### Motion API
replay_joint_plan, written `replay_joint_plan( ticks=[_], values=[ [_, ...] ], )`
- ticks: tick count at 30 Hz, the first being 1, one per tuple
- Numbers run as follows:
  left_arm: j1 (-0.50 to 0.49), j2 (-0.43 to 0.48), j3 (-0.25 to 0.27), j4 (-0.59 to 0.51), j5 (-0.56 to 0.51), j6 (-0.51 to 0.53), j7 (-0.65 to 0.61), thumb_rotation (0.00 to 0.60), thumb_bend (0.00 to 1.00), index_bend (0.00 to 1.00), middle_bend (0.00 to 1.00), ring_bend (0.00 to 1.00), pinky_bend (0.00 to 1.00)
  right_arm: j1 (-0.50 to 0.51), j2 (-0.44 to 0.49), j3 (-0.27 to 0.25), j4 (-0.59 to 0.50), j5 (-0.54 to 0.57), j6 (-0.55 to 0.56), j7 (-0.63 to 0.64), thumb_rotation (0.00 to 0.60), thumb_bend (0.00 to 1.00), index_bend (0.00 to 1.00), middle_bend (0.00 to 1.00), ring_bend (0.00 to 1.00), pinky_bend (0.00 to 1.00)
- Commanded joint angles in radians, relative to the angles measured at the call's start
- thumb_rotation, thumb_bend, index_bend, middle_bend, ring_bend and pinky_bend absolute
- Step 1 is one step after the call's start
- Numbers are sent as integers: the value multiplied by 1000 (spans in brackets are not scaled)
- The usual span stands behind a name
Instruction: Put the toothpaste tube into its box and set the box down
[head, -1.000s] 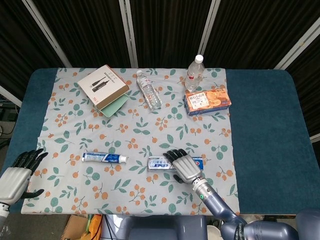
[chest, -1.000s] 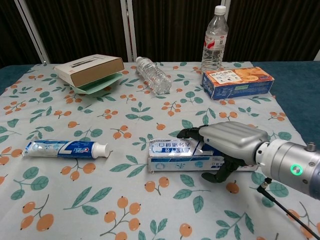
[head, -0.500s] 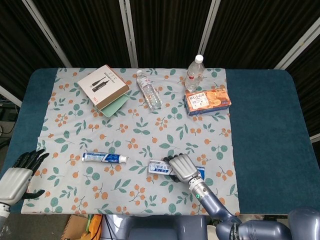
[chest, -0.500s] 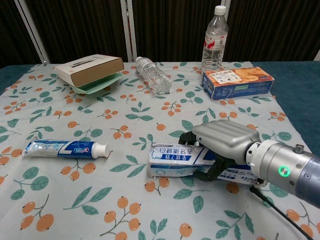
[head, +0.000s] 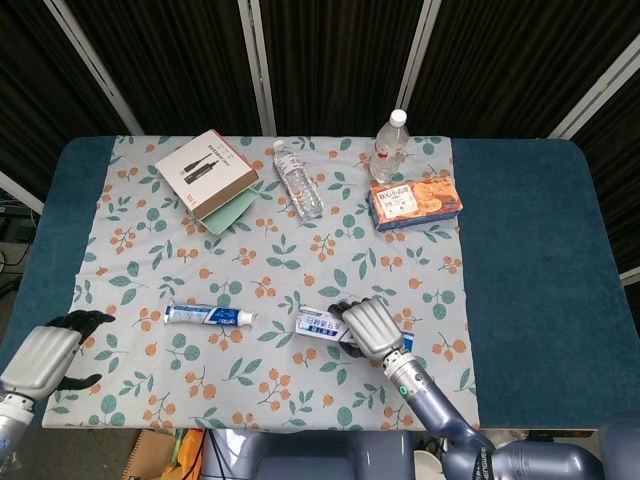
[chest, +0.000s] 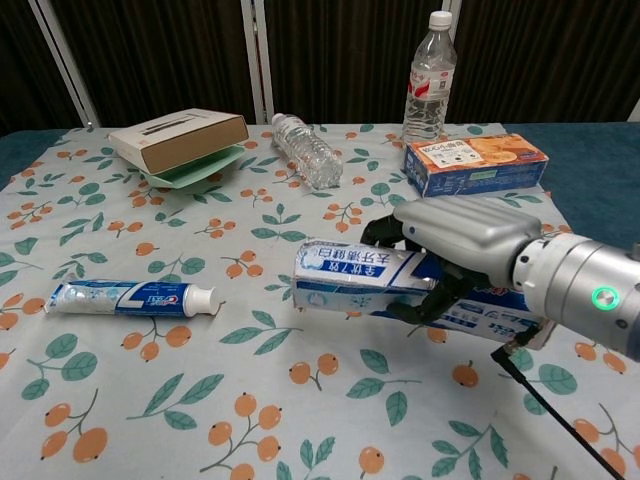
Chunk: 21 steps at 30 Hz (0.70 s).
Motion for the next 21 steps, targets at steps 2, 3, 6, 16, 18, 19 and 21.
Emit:
replay_joint_plan(
  ticks=[2, 3, 6, 16, 18, 19, 21],
  values=[
    [-110, -16, -65, -16, -107, -137, 84, 600, 159, 287, 291, 262, 380, 0, 15, -2, -11, 10, 8, -6, 600, 416, 498, 566, 568, 530],
    [-134, -25, -77, -8, -127, -165, 102, 600, 160, 289, 293, 264, 383, 0, 17, -2, -15, 13, 11, -6, 600, 416, 498, 566, 568, 530],
    [-202, -58, -110, 18, -197, -240, 159, 600, 162, 291, 296, 266, 387, 0, 27, -4, -22, 14, 19, -11, 600, 416, 498, 567, 568, 530],
    [-325, -135, -132, 100, -310, -371, 255, 600, 167, 317, 322, 287, 401, 3, 52, 0, -26, 26, 34, -11, 600, 416, 497, 566, 568, 530],
    [-342, -152, -130, 114, -325, -387, 265, 600, 168, 328, 333, 294, 406, 4, 58, -1, -28, 25, 35, -10, 600, 416, 498, 566, 568, 530],
    [-349, -161, -129, 120, -332, -396, 268, 600, 169, 333, 340, 297, 410, 4, 62, -1, -29, 23, 36, -10, 600, 416, 498, 567, 568, 530],
    [-364, -180, -126, 131, -343, -413, 275, 600, 170, 340, 350, 303, 416, 4, 68, 0, -31, 21, 38, -8, 600, 415, 498, 567, 568, 530]
  ],
)
